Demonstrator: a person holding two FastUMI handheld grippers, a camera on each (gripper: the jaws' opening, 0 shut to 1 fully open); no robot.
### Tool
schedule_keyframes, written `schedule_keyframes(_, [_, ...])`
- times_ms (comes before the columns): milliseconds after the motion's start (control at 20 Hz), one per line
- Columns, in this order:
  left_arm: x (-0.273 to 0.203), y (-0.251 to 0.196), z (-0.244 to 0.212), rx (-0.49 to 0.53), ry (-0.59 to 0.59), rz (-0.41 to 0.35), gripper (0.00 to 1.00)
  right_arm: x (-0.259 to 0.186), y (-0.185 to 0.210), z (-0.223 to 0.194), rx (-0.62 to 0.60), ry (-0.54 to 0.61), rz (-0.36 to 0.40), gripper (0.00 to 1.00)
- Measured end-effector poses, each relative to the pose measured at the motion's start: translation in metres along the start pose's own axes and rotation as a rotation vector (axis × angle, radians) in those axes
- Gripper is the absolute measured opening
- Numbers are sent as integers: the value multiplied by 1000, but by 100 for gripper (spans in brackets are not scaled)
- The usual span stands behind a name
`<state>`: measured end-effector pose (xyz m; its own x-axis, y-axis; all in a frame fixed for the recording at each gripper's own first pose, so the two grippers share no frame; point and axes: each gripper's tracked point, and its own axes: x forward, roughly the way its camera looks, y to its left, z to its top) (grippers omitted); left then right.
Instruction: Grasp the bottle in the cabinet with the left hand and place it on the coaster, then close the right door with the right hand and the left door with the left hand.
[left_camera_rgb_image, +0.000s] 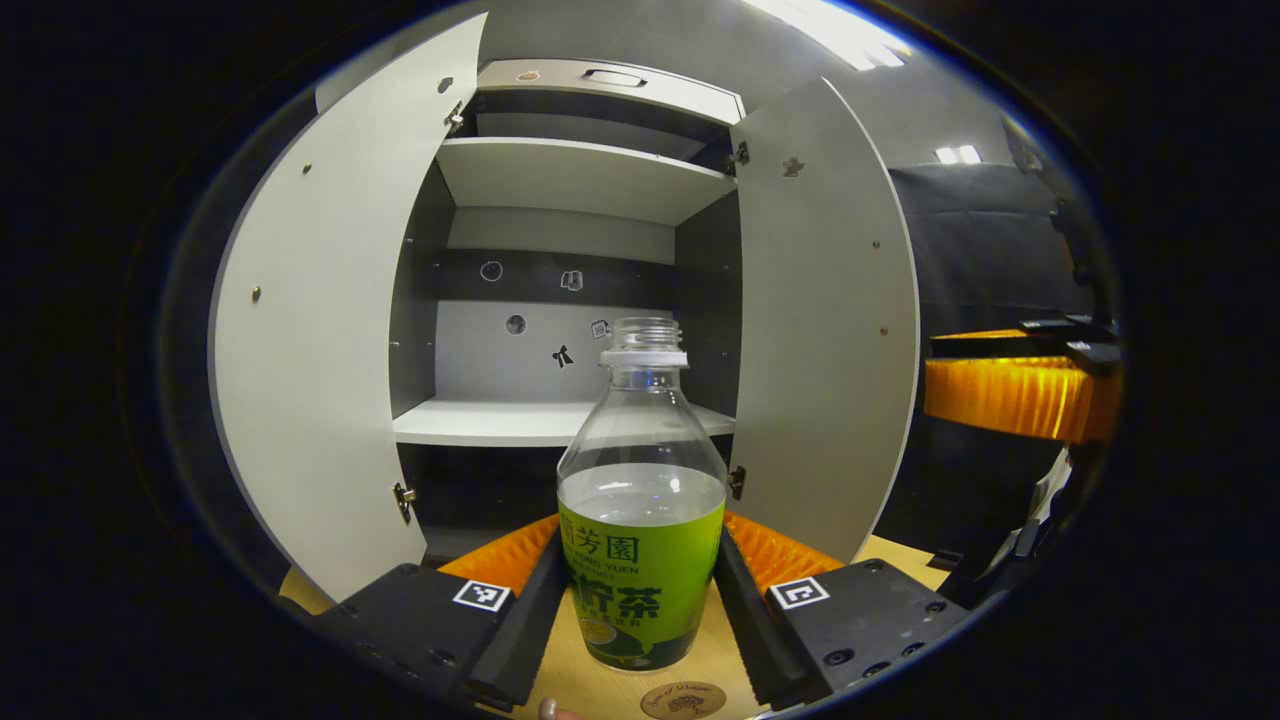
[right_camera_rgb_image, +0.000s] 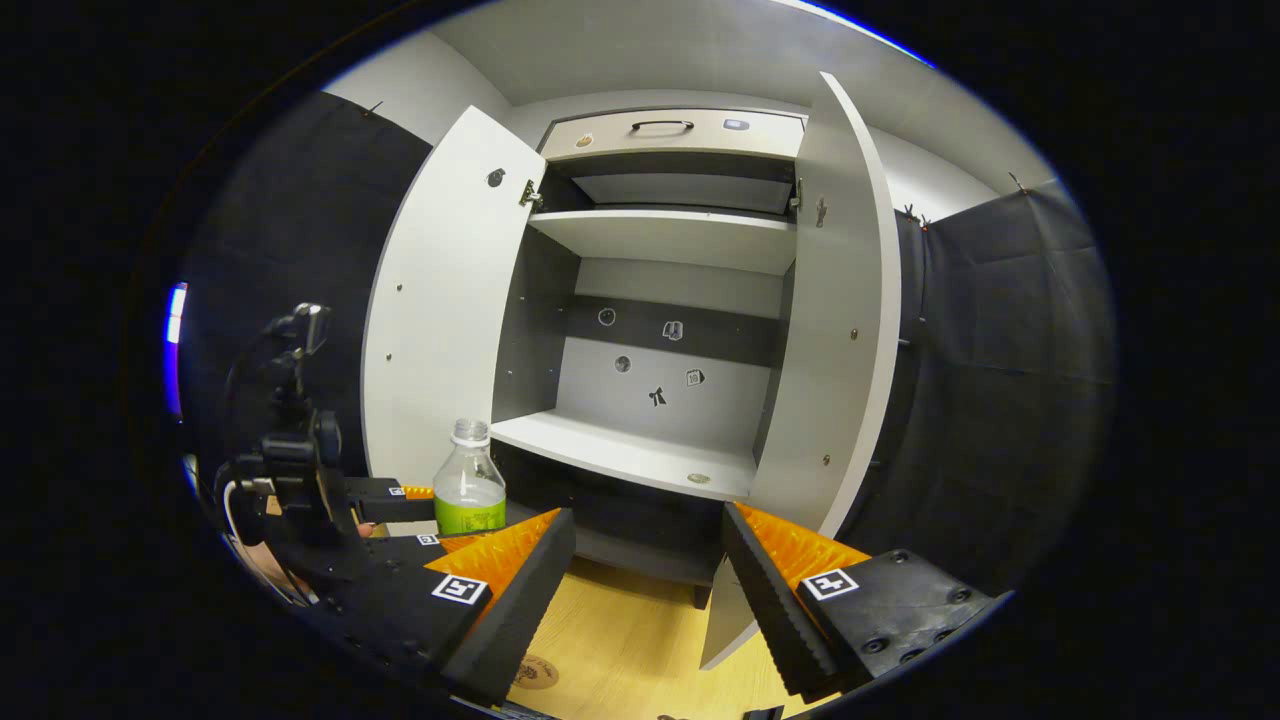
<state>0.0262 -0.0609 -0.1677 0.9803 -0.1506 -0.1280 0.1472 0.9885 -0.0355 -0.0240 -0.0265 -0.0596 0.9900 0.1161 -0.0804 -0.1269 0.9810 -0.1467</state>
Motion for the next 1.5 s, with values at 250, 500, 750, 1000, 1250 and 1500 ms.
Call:
schedule_keyframes(250, [-8,-24,-57,-13,-8,47,79,19,-26,-24,11,5,30,98])
schedule_keyframes(500, [-11,-45,-108,15,-5,41,80,34,-32,-58,29,23,54,98])
schedule_keyframes(750, [-6,-51,-149,24,-44,30,80,44,-25,-104,40,64,81,98])
schedule_keyframes(1000, [-5,-52,-196,10,-8,36,80,51,-18,-140,71,103,94,98])
schedule_keyframes(1250, [-5,-52,-214,-2,-34,19,81,54,-11,-168,48,147,114,98])
schedule_keyframes(1500, [-5,-52,-218,-1,-31,22,81,53,-1,-182,35,173,141,98])
